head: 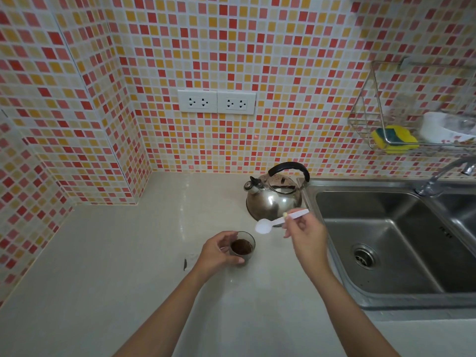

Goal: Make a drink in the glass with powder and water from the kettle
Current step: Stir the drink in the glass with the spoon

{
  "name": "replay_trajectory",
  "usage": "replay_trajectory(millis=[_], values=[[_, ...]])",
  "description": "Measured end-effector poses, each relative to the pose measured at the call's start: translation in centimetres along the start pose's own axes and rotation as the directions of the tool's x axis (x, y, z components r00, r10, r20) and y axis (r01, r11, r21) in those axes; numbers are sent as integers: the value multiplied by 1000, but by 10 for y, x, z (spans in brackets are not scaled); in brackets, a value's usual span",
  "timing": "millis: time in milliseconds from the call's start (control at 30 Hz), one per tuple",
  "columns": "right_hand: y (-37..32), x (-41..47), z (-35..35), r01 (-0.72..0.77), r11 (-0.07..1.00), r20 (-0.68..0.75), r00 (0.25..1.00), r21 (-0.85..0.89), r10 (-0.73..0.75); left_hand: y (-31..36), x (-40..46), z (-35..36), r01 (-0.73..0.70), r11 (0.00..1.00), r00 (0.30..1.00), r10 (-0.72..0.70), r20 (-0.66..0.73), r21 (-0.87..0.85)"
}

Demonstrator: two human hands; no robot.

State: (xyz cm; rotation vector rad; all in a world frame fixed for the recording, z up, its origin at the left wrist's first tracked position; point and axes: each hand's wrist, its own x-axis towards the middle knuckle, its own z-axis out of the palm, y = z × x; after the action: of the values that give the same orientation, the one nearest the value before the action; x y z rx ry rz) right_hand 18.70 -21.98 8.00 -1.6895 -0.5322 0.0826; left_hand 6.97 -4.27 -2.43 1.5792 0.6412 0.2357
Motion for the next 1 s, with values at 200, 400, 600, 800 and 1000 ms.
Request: replay_trajectory(millis=[200,400,600,800,1000], values=[[16,-7,42,241,898,478,878,-367,-41,7,-3,0,-14,1000,1000,14,1,16],[29,-2,56,270,796,512,857,-542,58,13,-2,0,-12,999,1000,12,-8,33],[35,-8,66,65,888,478,860,-455,182,16,-4,0,-21,998,1000,20,14,58],[38,2,61,102,860,465,869,-499,167,16,-3,-1,-5,998,1000,5,3,63],[35,-2,70,89,887,491,856,-452,164,15,-4,-1,-37,997,999,36,27,73]])
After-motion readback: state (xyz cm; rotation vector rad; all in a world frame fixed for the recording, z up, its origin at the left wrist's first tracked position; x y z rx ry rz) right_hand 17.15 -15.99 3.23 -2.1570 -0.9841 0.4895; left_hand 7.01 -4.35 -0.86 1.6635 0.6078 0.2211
